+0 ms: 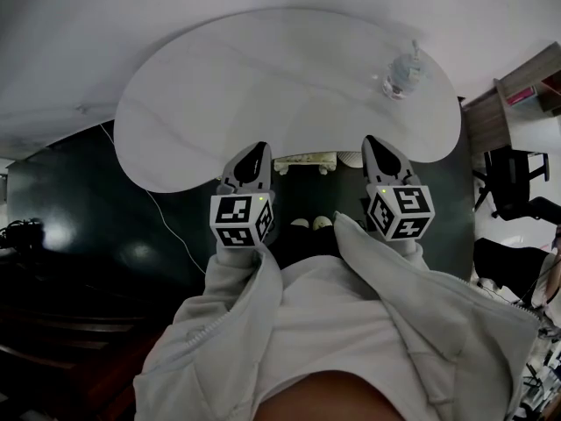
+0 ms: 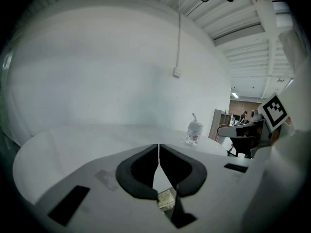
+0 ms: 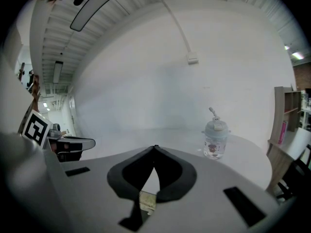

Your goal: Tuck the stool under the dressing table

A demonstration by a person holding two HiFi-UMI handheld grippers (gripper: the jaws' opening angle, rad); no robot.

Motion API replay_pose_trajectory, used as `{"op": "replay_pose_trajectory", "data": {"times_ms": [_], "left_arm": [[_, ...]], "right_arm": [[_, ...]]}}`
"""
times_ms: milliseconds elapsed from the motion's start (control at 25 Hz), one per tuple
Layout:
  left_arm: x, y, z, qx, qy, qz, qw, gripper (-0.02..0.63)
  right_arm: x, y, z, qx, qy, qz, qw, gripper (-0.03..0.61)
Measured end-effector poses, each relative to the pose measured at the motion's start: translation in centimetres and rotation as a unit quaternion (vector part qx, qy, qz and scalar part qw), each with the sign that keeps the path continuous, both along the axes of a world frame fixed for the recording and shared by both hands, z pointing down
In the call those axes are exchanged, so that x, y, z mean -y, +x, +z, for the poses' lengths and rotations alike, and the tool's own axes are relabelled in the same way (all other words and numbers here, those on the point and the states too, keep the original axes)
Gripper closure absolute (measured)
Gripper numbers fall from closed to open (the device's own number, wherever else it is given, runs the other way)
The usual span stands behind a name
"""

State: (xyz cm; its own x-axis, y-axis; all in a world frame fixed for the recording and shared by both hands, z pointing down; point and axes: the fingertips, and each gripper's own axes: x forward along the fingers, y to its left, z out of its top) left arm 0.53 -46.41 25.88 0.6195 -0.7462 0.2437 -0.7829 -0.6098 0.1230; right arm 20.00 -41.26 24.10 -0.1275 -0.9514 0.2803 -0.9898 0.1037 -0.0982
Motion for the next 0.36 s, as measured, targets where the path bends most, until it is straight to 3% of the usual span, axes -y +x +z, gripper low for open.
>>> {"op": "replay_pose_trajectory", "data": {"times_ms": [360], "left_arm": [[-0.49,0.45,0.42,0.006,-0.002,0.004,1.0000,0.592]], "right_arm": [[-0.35,-0.21,0.76,0.005,-0.008,-0.005,1.000,0.529]]}}
